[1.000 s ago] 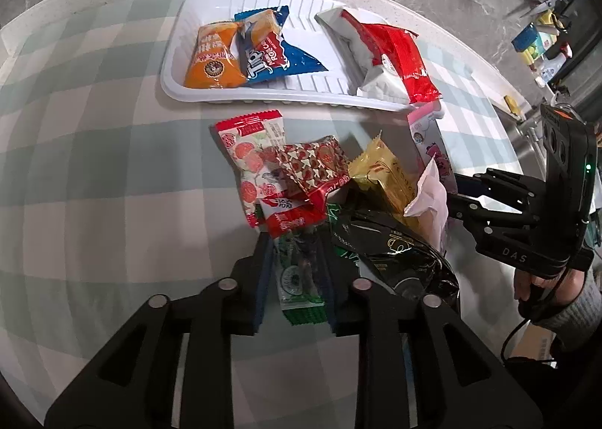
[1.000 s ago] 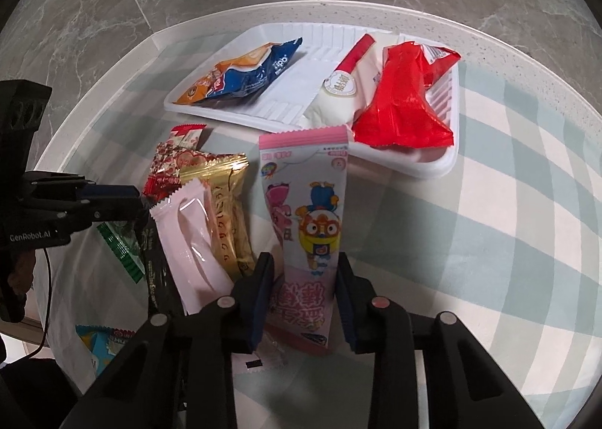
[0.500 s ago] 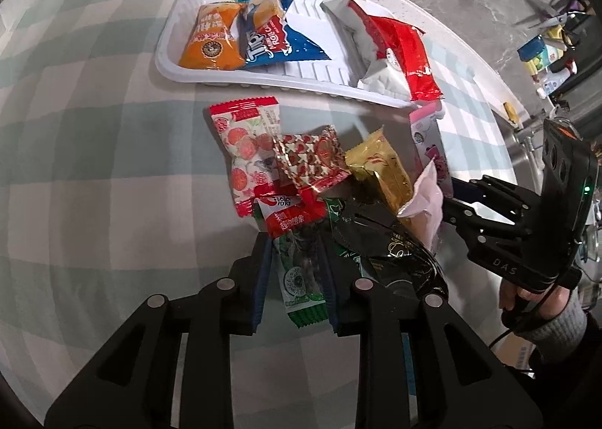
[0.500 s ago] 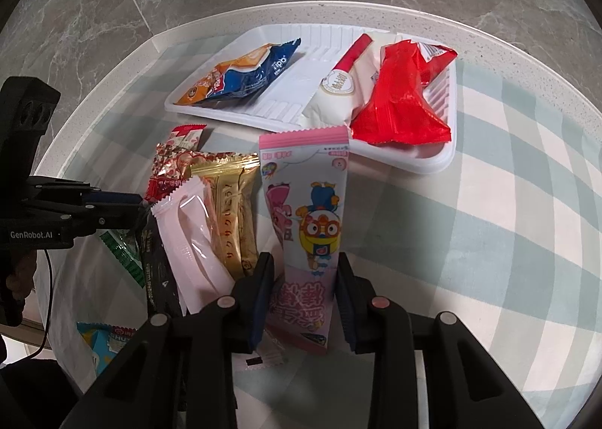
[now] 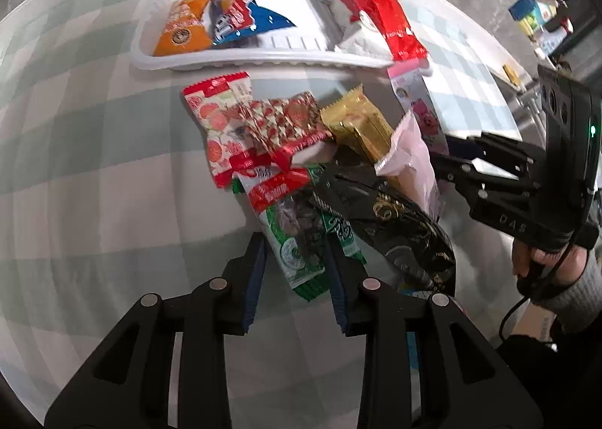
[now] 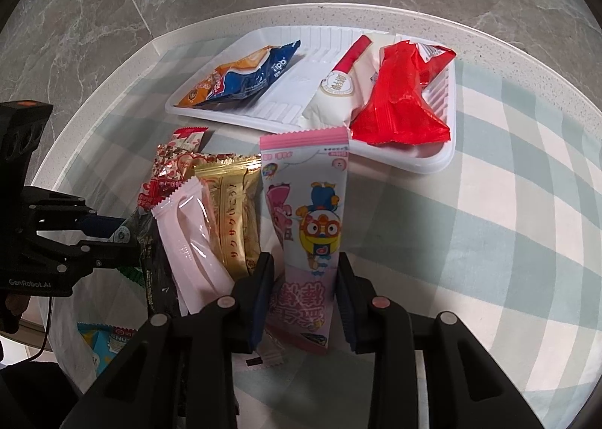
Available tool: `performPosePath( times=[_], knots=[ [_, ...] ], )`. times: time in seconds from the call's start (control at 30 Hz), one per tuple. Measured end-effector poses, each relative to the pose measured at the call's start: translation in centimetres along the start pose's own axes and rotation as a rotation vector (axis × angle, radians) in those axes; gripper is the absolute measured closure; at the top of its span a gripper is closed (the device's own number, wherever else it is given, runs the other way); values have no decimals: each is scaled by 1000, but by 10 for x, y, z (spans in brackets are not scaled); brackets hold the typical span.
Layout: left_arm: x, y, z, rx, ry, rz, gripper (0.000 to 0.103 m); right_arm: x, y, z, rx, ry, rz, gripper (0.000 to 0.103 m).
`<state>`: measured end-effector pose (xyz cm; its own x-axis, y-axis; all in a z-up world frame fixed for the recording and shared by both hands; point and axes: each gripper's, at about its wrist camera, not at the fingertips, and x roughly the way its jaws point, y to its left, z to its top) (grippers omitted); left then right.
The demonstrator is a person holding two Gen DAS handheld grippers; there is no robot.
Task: Organize snacks
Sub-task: 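Lower the left tool onto the green bag while the right holds the pink pack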
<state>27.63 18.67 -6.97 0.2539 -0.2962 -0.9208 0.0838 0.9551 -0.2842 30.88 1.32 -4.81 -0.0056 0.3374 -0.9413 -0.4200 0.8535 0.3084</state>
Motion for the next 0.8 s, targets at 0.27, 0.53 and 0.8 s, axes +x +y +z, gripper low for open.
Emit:
performPosePath(
  times=[0.27, 0.53, 0.8],
  knots=[
    [4, -11, 8, 14, 10, -18, 47, -1, 0, -1, 0, -2, 3, 68],
    [17, -26, 14, 106, -5, 118, 47, -2, -1, -2, 5, -9, 8, 67],
    [27, -34, 18, 184, -33, 198, 47, 0, -4, 3, 7, -12, 3, 65]
  ],
)
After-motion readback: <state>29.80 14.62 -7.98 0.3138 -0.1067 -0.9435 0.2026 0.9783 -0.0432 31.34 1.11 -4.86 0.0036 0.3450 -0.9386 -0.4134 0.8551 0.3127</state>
